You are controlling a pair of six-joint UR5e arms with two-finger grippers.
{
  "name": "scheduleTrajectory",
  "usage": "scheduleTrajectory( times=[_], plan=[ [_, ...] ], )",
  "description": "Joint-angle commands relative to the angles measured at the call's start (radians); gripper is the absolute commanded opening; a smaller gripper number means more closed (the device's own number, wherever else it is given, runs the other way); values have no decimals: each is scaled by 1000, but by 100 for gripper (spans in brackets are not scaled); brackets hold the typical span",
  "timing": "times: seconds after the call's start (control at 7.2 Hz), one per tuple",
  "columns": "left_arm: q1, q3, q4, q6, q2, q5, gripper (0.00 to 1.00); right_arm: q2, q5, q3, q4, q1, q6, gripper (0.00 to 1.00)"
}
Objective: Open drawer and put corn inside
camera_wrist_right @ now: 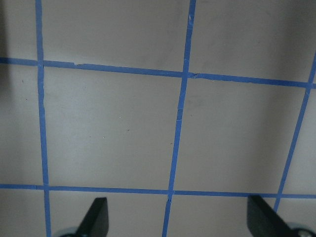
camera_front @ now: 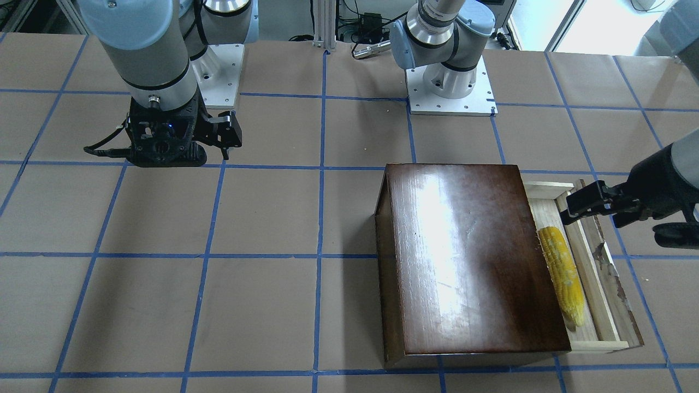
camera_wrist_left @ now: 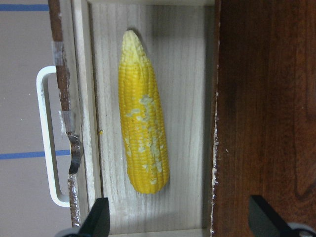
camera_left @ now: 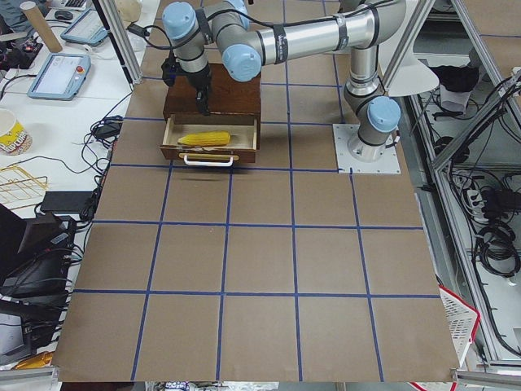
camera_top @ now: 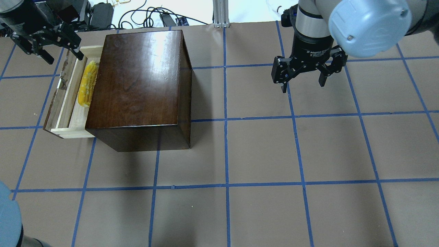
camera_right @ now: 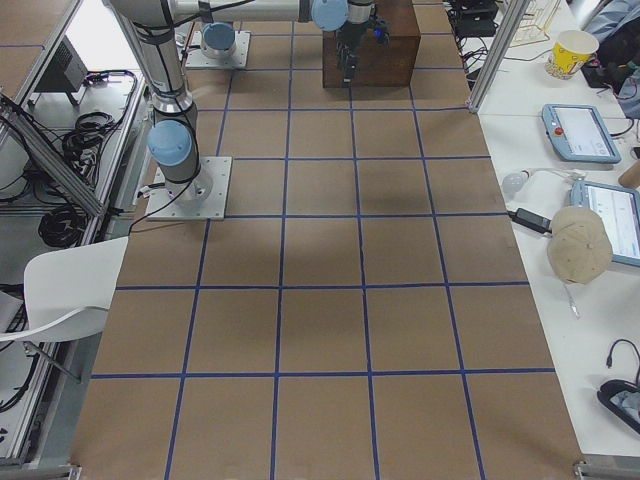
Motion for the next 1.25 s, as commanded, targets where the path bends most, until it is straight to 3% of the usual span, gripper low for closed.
scheduleTrajectory(
  times=[0.0, 0.42, 0.69, 1.11],
  plan=[
    [-112, -13, -2, -64, 46, 24, 100, 0, 0, 0, 0, 0, 0, 100],
    [-165, -118, 16, -103, 109, 20, 100, 0, 0, 0, 0, 0, 0, 100],
    [-258, -197, 42, -191, 150, 21, 100, 0, 0, 0, 0, 0, 0, 100],
    [-272, -298, 116, -182, 204, 23, 100, 0, 0, 0, 0, 0, 0, 100]
  ],
)
